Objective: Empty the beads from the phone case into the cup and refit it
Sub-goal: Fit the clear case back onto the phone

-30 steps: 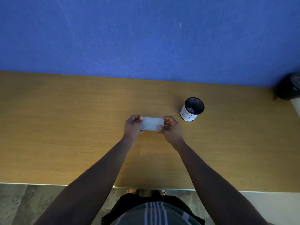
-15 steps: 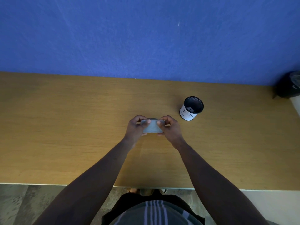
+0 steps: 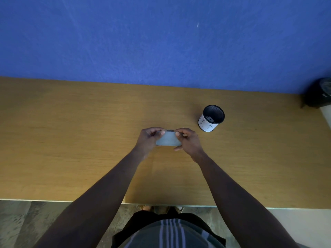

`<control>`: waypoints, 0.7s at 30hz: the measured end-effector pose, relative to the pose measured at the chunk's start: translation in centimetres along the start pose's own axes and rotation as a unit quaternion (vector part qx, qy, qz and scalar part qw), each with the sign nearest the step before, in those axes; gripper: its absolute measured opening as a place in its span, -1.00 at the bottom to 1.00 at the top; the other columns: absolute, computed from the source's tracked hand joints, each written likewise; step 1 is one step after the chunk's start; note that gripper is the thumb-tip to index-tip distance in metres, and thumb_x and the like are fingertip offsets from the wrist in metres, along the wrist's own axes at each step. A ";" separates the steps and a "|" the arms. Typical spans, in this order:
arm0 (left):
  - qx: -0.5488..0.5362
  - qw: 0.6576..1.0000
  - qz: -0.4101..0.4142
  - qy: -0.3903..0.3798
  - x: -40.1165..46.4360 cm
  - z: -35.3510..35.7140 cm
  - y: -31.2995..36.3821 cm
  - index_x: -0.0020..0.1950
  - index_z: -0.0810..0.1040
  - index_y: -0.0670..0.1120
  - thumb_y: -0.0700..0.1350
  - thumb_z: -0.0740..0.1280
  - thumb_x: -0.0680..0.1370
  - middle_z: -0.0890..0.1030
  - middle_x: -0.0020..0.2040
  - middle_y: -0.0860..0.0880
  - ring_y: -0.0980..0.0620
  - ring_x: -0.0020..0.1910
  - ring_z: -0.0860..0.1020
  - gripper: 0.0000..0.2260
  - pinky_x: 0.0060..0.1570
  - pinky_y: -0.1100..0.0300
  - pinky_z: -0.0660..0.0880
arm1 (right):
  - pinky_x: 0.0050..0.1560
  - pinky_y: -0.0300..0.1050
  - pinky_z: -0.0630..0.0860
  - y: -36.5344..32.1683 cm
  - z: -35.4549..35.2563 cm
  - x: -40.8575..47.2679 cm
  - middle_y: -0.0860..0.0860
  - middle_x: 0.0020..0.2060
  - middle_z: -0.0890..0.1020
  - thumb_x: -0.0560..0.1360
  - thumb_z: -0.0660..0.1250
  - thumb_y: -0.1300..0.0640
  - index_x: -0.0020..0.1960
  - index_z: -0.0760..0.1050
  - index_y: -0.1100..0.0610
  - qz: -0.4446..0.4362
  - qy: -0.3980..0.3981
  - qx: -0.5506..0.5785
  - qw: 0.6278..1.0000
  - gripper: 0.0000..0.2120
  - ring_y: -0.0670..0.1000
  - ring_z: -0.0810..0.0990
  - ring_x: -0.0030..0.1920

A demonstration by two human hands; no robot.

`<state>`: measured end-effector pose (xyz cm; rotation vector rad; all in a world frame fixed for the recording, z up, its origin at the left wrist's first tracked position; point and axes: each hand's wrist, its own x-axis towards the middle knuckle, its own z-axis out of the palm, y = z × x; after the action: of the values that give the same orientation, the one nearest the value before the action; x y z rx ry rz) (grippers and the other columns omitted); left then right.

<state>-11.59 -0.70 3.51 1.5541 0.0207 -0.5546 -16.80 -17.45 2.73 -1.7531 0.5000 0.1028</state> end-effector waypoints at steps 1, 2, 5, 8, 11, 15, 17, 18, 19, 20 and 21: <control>-0.010 1.000 -0.007 -0.007 0.0 -0.1 0.2 0.05 0.63 -0.18 -0.17 0.36 0.55 0.61 -0.16 -0.05 0.04 -0.17 0.56 -0.87 -0.31 0.20 0.52 | -0.28 0.10 0.68 0.1 -0.1 0.0 0.11 0.08 0.48 0.59 0.29 0.15 0.10 0.58 0.19 0.001 -0.002 0.008 1.000 -0.84 0.17 0.60 0.03; -0.022 1.000 -0.013 -0.013 -0.1 -0.2 0.3 0.10 0.62 -0.19 -0.17 0.34 0.56 0.61 -0.13 -0.05 0.05 -0.16 0.56 -0.84 -0.31 0.22 0.55 | -0.28 0.09 0.68 0.2 -0.2 0.0 0.12 0.08 0.48 0.60 0.28 0.15 0.10 0.58 0.18 0.000 -0.004 0.016 1.000 -0.84 0.19 0.60 0.03; -0.056 0.998 -0.020 -0.031 -0.2 -0.6 0.4 0.18 0.58 -0.18 -0.17 0.31 0.58 0.62 -0.05 -0.02 0.07 -0.08 0.60 -0.79 -0.23 0.19 0.60 | -0.25 0.12 0.68 0.3 -0.5 -0.2 0.11 0.06 0.49 0.62 0.25 0.16 0.11 0.57 0.19 0.002 -0.005 0.041 0.999 -0.83 0.23 0.61 0.01; -0.063 0.998 -0.016 -0.017 -0.1 -0.8 0.2 0.18 0.58 -0.14 -0.19 0.36 0.55 0.64 0.02 -0.03 0.05 -0.01 0.61 -0.79 -0.20 0.11 0.63 | -0.20 0.16 0.68 0.4 -0.6 -0.5 0.04 -0.02 0.51 0.62 0.23 0.18 0.13 0.56 0.24 0.010 -0.011 0.065 0.998 -0.80 0.18 0.62 -0.03; -0.070 0.997 -0.020 0.025 -0.1 -1.1 -0.4 0.08 0.58 -0.18 -0.23 0.43 0.49 0.61 0.05 -0.10 -0.04 0.03 0.62 -0.82 -0.17 -0.02 0.65 | -0.18 0.16 0.68 0.6 -0.8 -0.6 0.07 0.00 0.51 0.63 0.23 0.18 0.14 0.56 0.26 0.020 0.002 0.088 0.996 -0.80 0.13 0.60 -0.03; -0.017 0.999 -0.017 0.045 -0.4 -1.0 -1.3 -0.06 0.60 -0.18 -0.21 0.46 0.47 0.63 -0.14 -0.12 -0.01 -0.16 0.64 -0.89 -0.17 -0.01 0.63 | -0.22 0.07 0.69 0.6 -1.0 -0.4 0.14 0.07 0.48 0.62 0.24 0.17 0.16 0.55 0.28 0.026 0.013 0.096 0.995 -0.77 0.13 0.58 0.00; -0.020 0.999 -0.013 0.043 -0.5 -0.9 -1.6 -0.05 0.58 -0.19 -0.23 0.45 0.47 0.64 -0.21 -0.11 0.03 -0.26 0.65 -0.90 -0.19 0.03 0.62 | -0.23 0.07 0.68 0.5 -0.9 -0.4 0.15 0.07 0.48 0.62 0.24 0.17 0.17 0.55 0.28 0.024 0.013 0.087 0.996 -0.77 0.12 0.58 0.00; -0.028 0.999 -0.011 0.041 -0.5 -0.9 -1.6 -0.04 0.57 -0.21 -0.25 0.44 0.47 0.64 -0.21 -0.13 0.03 -0.29 0.65 -0.89 -0.19 0.05 0.63 | -0.23 0.06 0.68 0.5 -0.9 -0.4 0.14 0.07 0.49 0.62 0.24 0.17 0.18 0.55 0.27 0.022 0.014 0.082 0.996 -0.77 0.11 0.58 -0.01; -0.034 0.999 -0.007 0.039 -0.5 -0.9 -1.6 -0.02 0.55 -0.23 -0.28 0.44 0.47 0.64 -0.21 -0.14 0.03 -0.30 0.66 -0.87 -0.18 0.08 0.63 | -0.25 0.04 0.68 0.4 -0.9 -0.4 0.12 0.06 0.49 0.62 0.25 0.17 0.18 0.55 0.27 0.021 0.016 0.078 0.997 -0.77 0.10 0.58 -0.01; -0.038 0.998 -0.003 0.040 -0.6 -0.9 -1.6 -0.01 0.54 -0.26 -0.30 0.44 0.47 0.64 -0.20 -0.16 0.03 -0.31 0.66 -0.85 -0.19 0.11 0.64 | -0.26 0.02 0.68 0.3 -0.9 -0.5 0.09 0.04 0.48 0.62 0.25 0.17 0.19 0.54 0.26 0.021 0.017 0.076 0.997 -0.77 0.09 0.58 0.00; -0.039 0.998 0.001 0.043 -0.7 -1.0 -1.6 0.01 0.54 -0.28 -0.31 0.44 0.46 0.64 -0.19 -0.16 0.02 -0.31 0.66 -0.84 -0.20 0.14 0.64 | -0.26 -0.01 0.68 0.2 -0.8 -0.5 0.07 0.03 0.48 0.61 0.26 0.17 0.19 0.54 0.25 0.020 0.017 0.076 0.997 -0.78 0.09 0.57 0.00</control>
<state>-12.42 0.56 2.24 1.5012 0.1061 -0.4791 -17.47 -18.15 2.90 -1.5977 0.5536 0.0616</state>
